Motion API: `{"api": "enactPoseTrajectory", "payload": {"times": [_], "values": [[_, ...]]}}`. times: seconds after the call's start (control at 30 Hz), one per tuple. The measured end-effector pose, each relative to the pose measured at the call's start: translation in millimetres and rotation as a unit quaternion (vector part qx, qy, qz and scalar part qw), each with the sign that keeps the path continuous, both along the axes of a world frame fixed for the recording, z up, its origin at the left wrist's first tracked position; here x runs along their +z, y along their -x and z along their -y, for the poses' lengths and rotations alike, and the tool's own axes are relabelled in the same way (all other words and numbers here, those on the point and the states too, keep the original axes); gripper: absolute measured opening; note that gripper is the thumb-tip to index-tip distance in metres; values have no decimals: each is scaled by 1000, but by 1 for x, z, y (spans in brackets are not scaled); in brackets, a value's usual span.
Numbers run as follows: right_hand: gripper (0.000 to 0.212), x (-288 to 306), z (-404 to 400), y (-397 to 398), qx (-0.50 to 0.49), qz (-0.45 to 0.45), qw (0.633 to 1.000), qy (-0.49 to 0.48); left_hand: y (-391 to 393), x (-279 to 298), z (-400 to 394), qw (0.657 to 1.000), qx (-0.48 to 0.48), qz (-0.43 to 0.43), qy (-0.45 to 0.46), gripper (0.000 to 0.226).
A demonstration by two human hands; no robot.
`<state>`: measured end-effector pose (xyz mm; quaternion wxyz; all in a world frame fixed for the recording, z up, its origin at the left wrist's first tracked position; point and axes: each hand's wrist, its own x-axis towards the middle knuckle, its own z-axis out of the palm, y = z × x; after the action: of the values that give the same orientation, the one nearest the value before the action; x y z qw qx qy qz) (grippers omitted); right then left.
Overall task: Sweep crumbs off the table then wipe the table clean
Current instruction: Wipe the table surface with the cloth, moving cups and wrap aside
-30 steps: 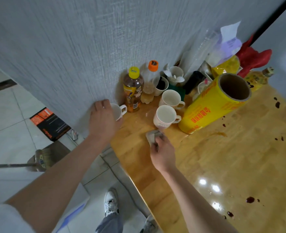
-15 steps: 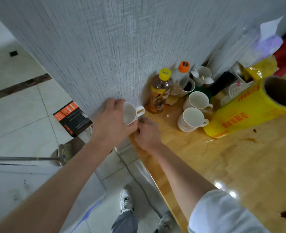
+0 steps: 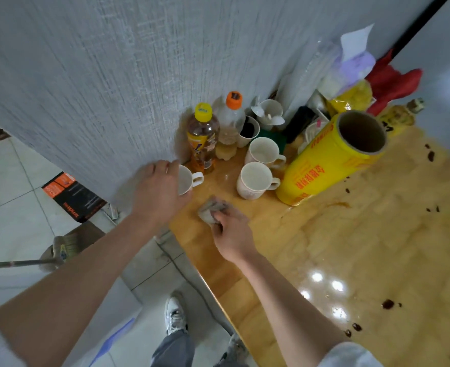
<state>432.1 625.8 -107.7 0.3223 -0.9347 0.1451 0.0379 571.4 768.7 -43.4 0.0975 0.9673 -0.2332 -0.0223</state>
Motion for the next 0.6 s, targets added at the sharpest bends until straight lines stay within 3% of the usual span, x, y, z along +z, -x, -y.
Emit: {"api": "enactPoseTrajectory", "payload": {"times": [0.07, 0.13, 0.23, 0.3, 0.37, 0.43, 0.47, 0.53, 0.6], "values": [[27, -4, 5, 23, 91, -22, 995, -18, -1, -5, 5, 1000, -5, -7, 16, 77], [23, -1, 34, 53, 87, -26, 995, -31, -3, -7, 9, 999, 2, -25, 30, 77], [17, 14, 106, 90, -139, -16, 989, -38, 1, -3, 6, 999, 18, -26, 37, 78], [18, 19, 147, 103, -324, -35, 944, -51, 10, 5, 2, 999, 8, 38, 26, 72], [15, 13, 158, 100, -412, -27, 910, -31, 29, 6, 5, 993, -53, 88, 52, 49], [10, 3, 135, 87, -390, -14, 921, 8, 52, 2, 15, 989, -125, 10, 80, 31], [12, -2, 113, 80, -352, -5, 936, 24, 63, -2, 22, 986, -146, -58, 55, 37], [23, -5, 59, 73, -218, 28, 975, 42, 74, -16, 33, 972, -163, -160, -49, 53], [25, 8, 11, 81, -24, 24, 999, 19, 76, -23, 40, 952, -190, -199, -133, 66]]}}
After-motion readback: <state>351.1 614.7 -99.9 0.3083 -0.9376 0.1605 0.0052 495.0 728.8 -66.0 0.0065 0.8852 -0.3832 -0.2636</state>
